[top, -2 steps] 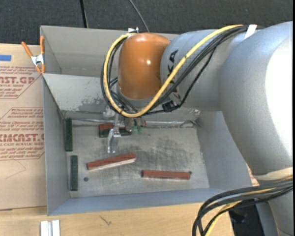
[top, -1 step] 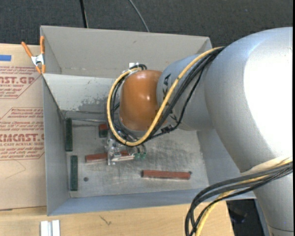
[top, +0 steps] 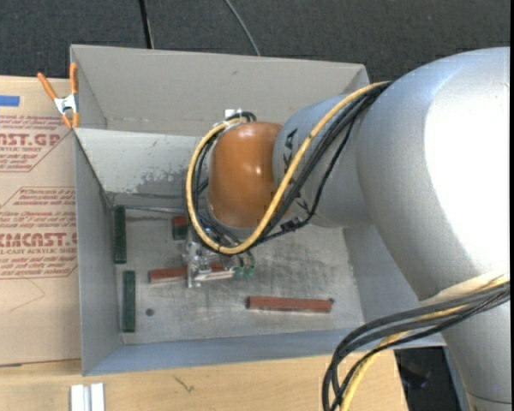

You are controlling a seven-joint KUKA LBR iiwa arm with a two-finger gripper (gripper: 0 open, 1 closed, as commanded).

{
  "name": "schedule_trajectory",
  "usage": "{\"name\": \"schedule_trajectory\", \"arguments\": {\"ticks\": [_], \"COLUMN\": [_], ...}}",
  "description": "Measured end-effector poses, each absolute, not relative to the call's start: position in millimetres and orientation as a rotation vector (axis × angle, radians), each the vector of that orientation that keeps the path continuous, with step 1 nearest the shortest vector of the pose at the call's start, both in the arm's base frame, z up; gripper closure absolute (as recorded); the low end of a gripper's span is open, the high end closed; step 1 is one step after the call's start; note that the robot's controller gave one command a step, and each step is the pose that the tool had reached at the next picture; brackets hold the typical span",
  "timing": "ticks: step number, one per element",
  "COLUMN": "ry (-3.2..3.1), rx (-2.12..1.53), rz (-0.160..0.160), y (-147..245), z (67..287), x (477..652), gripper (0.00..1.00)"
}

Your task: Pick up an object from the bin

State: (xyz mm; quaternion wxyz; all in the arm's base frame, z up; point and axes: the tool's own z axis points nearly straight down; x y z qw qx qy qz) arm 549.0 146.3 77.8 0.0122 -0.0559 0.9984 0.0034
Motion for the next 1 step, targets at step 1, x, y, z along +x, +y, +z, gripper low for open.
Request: {"name": "schedule_trajectory", "arguments": {"ticks": [1], "ry": [3.137], "rx": [-0.135], "rz": [0.002], "y": [145.4], "z": [268.8], "x": [552.6], "gripper": [1.00]}}
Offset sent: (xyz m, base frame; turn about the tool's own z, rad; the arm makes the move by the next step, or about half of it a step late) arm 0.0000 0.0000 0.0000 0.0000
